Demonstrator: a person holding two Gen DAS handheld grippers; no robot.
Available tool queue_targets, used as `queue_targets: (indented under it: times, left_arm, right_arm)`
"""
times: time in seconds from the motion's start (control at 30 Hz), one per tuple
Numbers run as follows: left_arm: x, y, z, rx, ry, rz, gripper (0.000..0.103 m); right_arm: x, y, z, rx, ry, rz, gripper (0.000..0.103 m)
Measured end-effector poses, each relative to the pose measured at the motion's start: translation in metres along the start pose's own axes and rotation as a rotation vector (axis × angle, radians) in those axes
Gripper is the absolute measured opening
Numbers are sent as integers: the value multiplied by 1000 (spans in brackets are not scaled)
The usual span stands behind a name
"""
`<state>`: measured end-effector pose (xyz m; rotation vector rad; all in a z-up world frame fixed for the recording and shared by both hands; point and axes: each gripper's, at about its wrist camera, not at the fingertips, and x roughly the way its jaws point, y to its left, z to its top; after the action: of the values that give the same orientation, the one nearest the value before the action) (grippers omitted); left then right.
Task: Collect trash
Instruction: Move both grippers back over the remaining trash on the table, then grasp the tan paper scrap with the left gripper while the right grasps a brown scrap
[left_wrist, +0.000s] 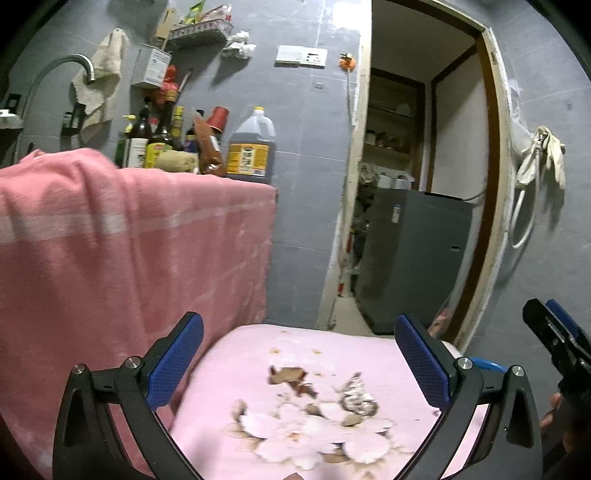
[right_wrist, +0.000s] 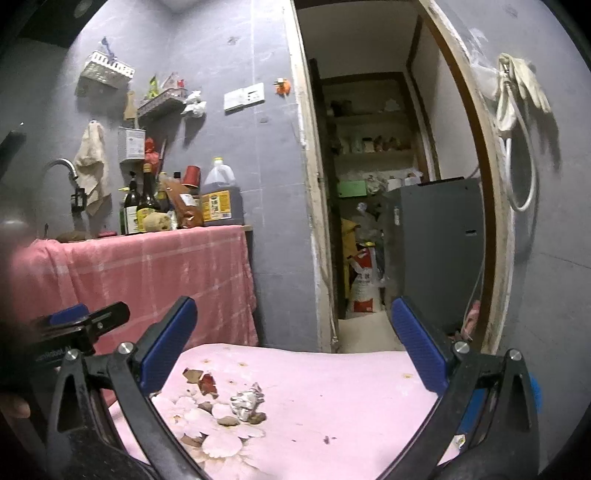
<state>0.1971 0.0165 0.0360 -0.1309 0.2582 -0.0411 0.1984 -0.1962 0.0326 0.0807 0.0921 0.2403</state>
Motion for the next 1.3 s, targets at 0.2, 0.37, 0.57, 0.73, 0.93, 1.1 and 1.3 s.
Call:
queue_targets:
  times: [0.2, 0.37, 0.57, 0.73, 0.93, 1.1, 1.3]
  left_arm:
    - [5, 15, -10, 18, 19, 16, 102]
    - [22, 25, -19, 51, 63, 20, 102]
    - [42, 32, -33, 77, 115, 19, 102]
    - [59, 31, -42, 106, 157, 8, 102]
    - [78, 29, -51, 131, 216, -21, 102]
    - [103, 29, -55, 132, 335, -27, 101]
    - [125, 29, -59, 112, 437, -44, 98]
  right_arm:
    - [15, 8, -11, -25, 15, 12, 103]
    - [37, 7, -26, -63, 68, 2, 103]
    - [60, 1, -43, -61, 161, 9, 103]
    - [71, -3, -56, -48, 227, 29, 103]
    - [78, -4, -65, -45, 271, 59, 102]
    - [97, -9, -74, -23, 402, 61, 82]
    - [121, -13, -95, -4, 581, 95, 65]
